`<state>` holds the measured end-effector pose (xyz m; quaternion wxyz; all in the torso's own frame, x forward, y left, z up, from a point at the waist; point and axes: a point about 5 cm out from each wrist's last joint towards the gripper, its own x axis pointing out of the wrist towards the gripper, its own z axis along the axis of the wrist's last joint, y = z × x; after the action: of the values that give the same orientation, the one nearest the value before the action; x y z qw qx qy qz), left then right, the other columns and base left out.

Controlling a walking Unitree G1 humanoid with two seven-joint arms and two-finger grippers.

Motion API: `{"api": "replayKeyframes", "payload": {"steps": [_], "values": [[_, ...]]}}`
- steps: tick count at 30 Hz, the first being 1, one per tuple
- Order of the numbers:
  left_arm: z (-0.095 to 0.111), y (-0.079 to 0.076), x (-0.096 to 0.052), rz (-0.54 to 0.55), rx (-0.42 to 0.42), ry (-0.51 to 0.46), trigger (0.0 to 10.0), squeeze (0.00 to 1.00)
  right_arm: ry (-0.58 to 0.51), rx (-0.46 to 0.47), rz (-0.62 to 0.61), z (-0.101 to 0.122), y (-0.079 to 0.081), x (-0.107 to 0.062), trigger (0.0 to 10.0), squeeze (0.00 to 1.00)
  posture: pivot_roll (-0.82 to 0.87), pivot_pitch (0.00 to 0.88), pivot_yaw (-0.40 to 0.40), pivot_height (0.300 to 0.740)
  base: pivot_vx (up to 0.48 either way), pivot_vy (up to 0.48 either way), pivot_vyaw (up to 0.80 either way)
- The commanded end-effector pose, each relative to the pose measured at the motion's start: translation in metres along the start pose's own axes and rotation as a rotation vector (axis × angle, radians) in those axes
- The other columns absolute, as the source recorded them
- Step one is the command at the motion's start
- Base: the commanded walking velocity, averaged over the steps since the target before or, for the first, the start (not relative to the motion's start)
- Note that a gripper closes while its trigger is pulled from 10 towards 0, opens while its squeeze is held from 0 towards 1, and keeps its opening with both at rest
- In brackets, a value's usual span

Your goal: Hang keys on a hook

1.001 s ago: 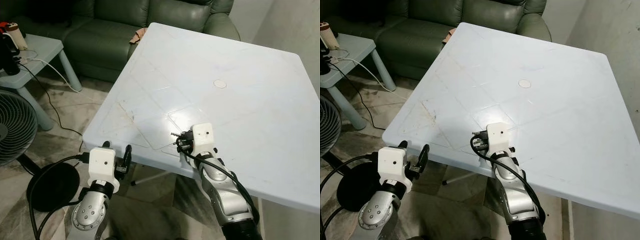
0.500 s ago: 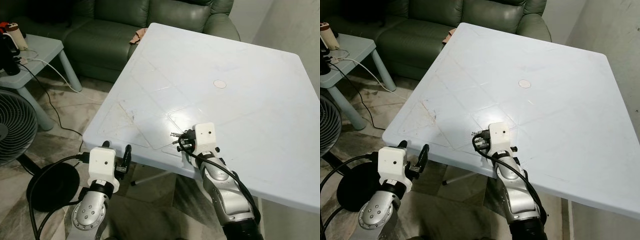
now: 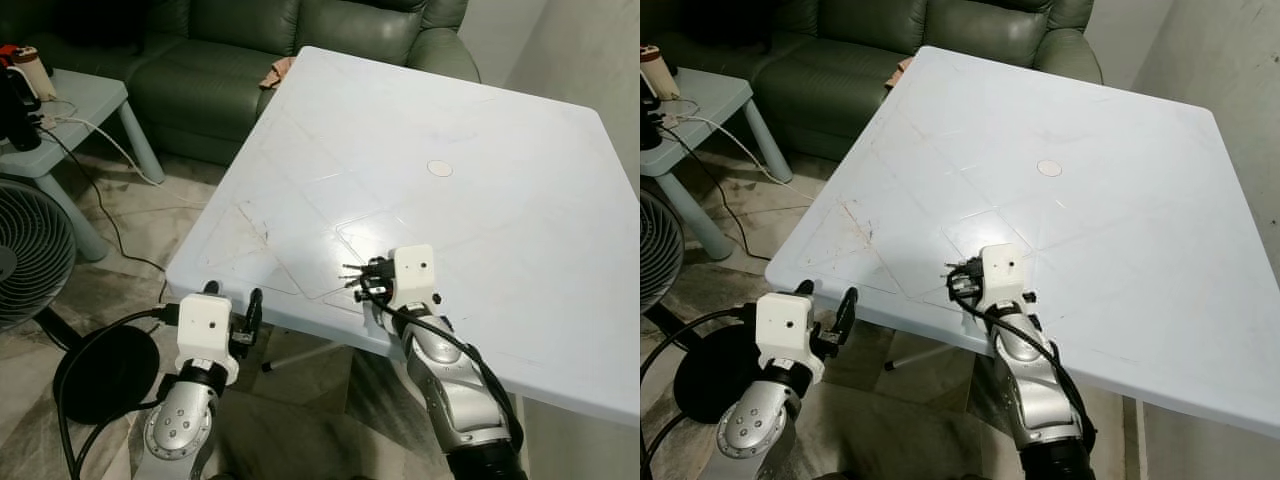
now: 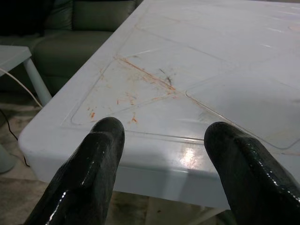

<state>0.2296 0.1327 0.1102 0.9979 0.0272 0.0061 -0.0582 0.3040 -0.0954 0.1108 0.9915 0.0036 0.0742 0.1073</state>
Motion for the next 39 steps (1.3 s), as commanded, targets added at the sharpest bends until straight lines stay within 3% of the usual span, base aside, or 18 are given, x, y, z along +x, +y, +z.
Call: {"api": "replayKeyframes", "payload": {"steps": [1,6,9,11,13,19,23,25,26,28,29,31,32,34,35,36,39], "values": [[0.001,0.001,0.002,0.014,0.006,-0.005,10.0,0.00,-0.042,0.039,-0.014,0.011,-0.005,0.002,0.0,0.00,-0.01,0.120,-0.086,0.740,0.000,0.000,0.00],[0.002,0.001,0.005,0.017,0.007,-0.012,10.0,0.00,-0.047,0.047,-0.059,0.017,-0.011,0.006,0.0,0.00,-0.01,0.112,-0.084,0.740,0.000,0.000,0.00],[0.004,0.002,0.007,0.022,0.005,-0.018,10.0,0.00,0.005,0.112,-0.125,0.018,-0.018,0.011,0.0,0.00,-0.01,0.111,-0.083,0.740,0.000,0.000,0.00],[0.004,0.003,0.008,0.025,0.006,-0.021,10.0,0.00,0.017,0.245,-0.166,0.022,-0.024,0.014,0.0,0.00,-0.01,0.105,-0.082,0.740,0.000,0.000,0.00],[0.004,0.003,0.009,0.026,0.007,-0.023,10.0,0.00,0.013,0.293,-0.163,0.024,-0.027,0.015,0.0,0.00,-0.01,0.104,-0.082,0.740,0.000,0.000,0.00],[0.007,0.006,0.014,0.047,-0.017,-0.035,10.0,0.00,-0.056,0.337,-0.151,0.038,-0.031,0.015,0.0,0.00,-0.02,0.095,-0.080,0.740,0.000,0.000,0.00],[0.011,0.012,0.019,0.078,-0.068,-0.047,10.0,0.00,-0.084,0.274,-0.112,0.045,-0.029,0.015,0.0,0.00,-0.02,0.088,-0.078,0.740,0.000,0.000,0.00],[0.016,0.018,0.023,0.103,-0.080,-0.061,10.0,0.00,-0.109,0.167,-0.077,0.048,-0.025,0.014,0.0,0.00,-0.02,0.079,-0.074,0.740,0.000,0.000,0.00],[0.017,0.021,0.025,0.115,-0.075,-0.063,10.0,0.00,-0.122,0.132,-0.076,0.049,-0.024,0.014,0.9,0.00,-0.02,0.079,-0.074,0.740,0.000,0.000,0.00],[0.021,0.028,0.030,0.144,-0.085,-0.072,10.0,0.00,-0.152,0.071,-0.059,0.052,-0.023,0.013,0.5,0.00,-0.03,0.073,-0.072,0.740,0.000,0.000,0.00],[0.027,0.035,0.033,0.168,-0.103,-0.088,10.0,0.00,-0.217,0.013,-0.032,0.058,-0.023,0.011,2.2,0.00,-0.03,0.068,-0.070,0.740,0.000,0.000,0.00],[0.029,0.037,0.034,0.175,-0.107,-0.093,10.0,0.00,-0.240,-0.003,-0.024,0.059,-0.023,0.010,2.2,0.00,-0.03,0.068,-0.070,0.740,0.000,0.000,0.00],[0.028,0.037,0.035,0.175,-0.108,-0.093,10.0,0.00,-0.240,-0.003,-0.024,0.059,-0.023,0.010,8.9,0.00,-0.03,0.066,-0.069,0.740,0.000,0.000,0.00],[0.038,0.044,0.038,0.192,-0.099,-0.120,10.0,0.00,-0.292,0.019,0.015,0.066,-0.024,0.007,8.9,0.00,-0.03,0.060,-0.065,0.740,0.000,0.000,0.00],[0.041,0.046,0.040,0.197,-0.097,-0.128,10.0,0.00,-0.307,0.025,0.026,0.068,-0.024,0.006,10.0,0.00,-0.03,0.060,-0.065,0.740,0.000,0.000,0.00],[0.052,0.052,0.043,0.210,-0.079,-0.166,10.0,0.00,-0.365,0.046,0.046,0.075,-0.027,0.002,10.0,0.00,-0.04,0.047,-0.060,0.740,0.000,0.000,0.00],[0.060,0.055,0.044,0.217,-0.068,-0.204,10.0,0.00,-0.406,0.060,0.057,0.079,-0.030,-0.002,10.0,0.00,-0.04,0.035,-0.053,0.740,0.000,0.000,0.00]]}}
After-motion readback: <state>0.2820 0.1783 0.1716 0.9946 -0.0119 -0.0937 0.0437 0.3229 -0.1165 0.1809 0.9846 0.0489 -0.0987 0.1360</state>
